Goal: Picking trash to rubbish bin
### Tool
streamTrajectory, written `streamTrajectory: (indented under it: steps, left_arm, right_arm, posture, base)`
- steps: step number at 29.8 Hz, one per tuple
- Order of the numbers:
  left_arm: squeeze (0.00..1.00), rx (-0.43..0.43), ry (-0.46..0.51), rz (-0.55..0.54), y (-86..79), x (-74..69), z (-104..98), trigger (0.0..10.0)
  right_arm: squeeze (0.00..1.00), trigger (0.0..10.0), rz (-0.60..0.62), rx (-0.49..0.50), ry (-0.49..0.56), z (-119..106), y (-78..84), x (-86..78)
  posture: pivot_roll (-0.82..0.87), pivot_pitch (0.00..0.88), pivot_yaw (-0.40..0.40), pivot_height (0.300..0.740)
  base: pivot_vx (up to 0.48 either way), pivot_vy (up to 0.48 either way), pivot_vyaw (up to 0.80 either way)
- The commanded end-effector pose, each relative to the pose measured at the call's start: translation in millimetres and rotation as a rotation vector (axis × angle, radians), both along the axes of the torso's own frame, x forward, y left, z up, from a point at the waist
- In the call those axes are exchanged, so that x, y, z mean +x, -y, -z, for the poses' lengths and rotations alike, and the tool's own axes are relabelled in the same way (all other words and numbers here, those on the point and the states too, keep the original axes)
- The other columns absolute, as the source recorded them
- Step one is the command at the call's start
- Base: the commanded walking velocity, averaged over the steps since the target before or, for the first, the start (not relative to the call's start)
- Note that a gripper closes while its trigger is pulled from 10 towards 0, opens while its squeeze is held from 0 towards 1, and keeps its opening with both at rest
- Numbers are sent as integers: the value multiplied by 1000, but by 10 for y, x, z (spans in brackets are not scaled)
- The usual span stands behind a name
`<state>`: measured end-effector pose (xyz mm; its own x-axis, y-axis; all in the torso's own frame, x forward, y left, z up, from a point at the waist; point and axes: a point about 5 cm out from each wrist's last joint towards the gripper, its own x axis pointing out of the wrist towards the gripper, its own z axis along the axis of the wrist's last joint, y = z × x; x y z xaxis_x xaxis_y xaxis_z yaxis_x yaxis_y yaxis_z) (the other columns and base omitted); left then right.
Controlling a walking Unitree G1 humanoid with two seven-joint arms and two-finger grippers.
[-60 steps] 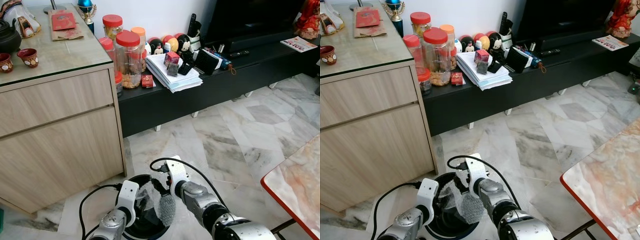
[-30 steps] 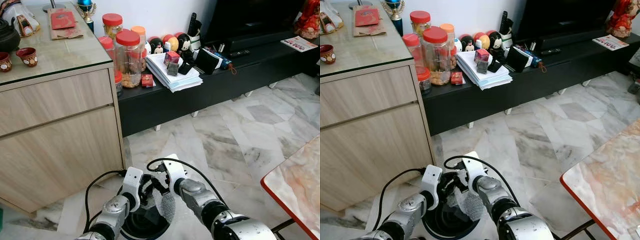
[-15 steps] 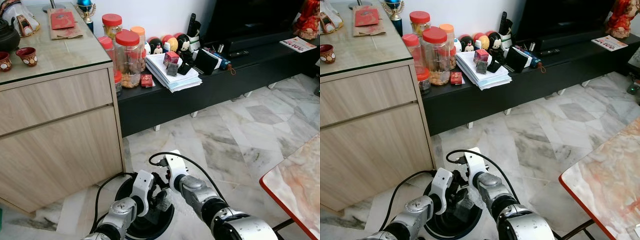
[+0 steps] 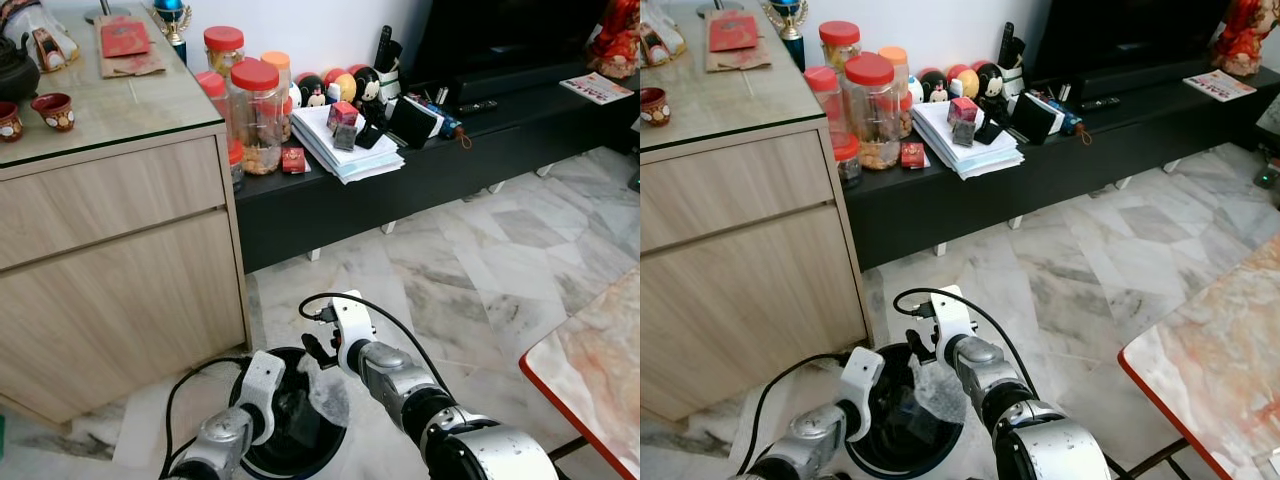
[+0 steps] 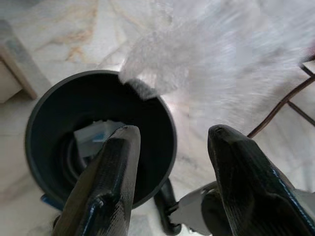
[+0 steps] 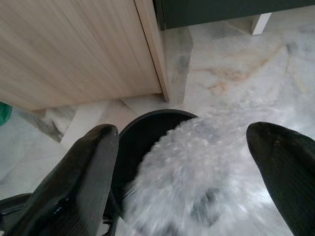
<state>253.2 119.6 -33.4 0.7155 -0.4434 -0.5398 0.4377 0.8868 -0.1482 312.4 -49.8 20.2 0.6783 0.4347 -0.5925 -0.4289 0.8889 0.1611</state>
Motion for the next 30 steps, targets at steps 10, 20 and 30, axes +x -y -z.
streamTrajectory:
  steps: [10,20,30]
  left_arm:
    - [0,8,35,-29,-49,32,-36,10000]
    - [0,27,31,-31,-19,42,-33,10000]
    - [0,187,73,-389,-324,86,-25,10000]
  right_arm:
    - [0,10000,-87,140,20,-264,-558,8]
    - [0,10000,-68,138,25,-226,-466,17]
    - [0,10000,-97,-86,167,-59,202,70]
  posture:
    - [48,103,-161,740]
    - [43,100,-160,740]
    - [18,94,-152,740]
  base:
    - [0,0,0]
    - [0,0,0]
    - [0,0,0]
